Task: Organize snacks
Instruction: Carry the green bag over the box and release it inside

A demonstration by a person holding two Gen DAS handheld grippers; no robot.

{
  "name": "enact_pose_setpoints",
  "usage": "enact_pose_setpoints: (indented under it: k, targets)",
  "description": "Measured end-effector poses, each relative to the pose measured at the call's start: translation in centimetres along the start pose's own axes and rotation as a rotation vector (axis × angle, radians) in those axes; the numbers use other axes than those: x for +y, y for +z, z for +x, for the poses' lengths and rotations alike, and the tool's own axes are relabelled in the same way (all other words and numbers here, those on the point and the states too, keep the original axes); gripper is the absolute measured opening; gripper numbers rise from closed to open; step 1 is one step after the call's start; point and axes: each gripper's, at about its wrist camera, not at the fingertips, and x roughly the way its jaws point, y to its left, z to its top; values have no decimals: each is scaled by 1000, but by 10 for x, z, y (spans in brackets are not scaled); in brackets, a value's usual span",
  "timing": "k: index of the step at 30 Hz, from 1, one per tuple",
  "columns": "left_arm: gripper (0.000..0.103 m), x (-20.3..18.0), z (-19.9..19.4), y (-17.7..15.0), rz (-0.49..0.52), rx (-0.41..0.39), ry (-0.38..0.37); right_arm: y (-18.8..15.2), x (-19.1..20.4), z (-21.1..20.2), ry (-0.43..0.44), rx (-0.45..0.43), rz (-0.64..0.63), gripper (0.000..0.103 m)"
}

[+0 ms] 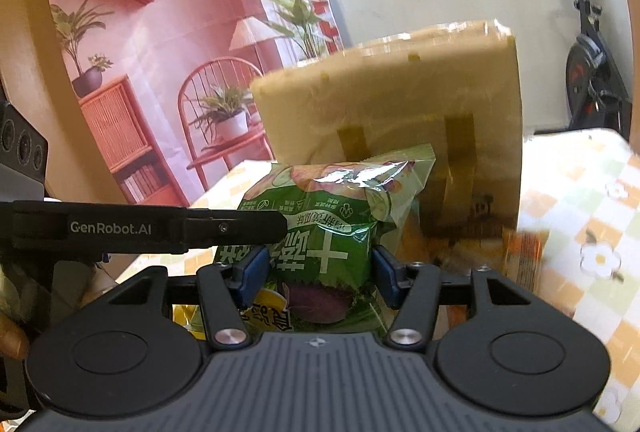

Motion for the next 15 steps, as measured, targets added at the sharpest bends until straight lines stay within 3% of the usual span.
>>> enact_pose_setpoints:
  k: [15]
  targets:
    - [49,-15,-8,53,51,-106,-11,53,4,-5,21,-111,-65,58]
